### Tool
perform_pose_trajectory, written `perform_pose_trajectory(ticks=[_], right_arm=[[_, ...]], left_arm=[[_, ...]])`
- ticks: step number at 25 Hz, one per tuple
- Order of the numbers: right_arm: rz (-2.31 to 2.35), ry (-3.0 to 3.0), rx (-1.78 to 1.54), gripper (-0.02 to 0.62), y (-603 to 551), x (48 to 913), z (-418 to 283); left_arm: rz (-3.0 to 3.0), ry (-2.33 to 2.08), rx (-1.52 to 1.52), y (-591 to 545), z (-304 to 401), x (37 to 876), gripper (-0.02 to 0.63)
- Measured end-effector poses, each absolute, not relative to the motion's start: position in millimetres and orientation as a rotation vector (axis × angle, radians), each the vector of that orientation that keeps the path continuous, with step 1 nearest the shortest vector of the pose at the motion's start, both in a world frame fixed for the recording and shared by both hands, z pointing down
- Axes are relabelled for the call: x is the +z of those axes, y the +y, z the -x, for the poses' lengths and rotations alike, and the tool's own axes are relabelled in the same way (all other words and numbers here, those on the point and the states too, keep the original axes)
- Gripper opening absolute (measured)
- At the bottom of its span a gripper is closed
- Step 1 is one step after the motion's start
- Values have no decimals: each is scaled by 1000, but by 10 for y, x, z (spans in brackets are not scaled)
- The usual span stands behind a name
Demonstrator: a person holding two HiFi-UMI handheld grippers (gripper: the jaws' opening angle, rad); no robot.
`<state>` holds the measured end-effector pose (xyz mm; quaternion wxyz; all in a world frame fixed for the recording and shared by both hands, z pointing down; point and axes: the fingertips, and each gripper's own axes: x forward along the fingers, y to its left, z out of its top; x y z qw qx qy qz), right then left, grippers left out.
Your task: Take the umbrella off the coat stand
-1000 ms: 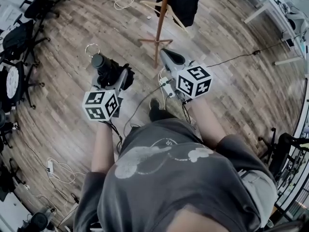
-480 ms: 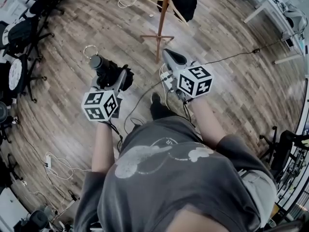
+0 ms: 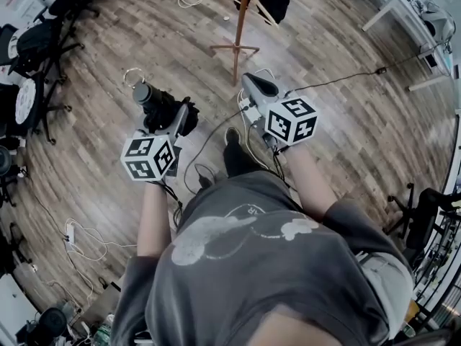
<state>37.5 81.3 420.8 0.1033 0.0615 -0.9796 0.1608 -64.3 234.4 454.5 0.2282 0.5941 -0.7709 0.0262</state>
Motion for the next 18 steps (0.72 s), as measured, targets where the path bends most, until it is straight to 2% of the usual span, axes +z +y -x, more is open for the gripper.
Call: perform_pose_trajectory(ticks=[18], right_arm=[[-251, -2857, 397, -3, 1514, 4254, -987]], left_arm=[[-1652, -2099, 64, 3166, 137, 4604, 275]])
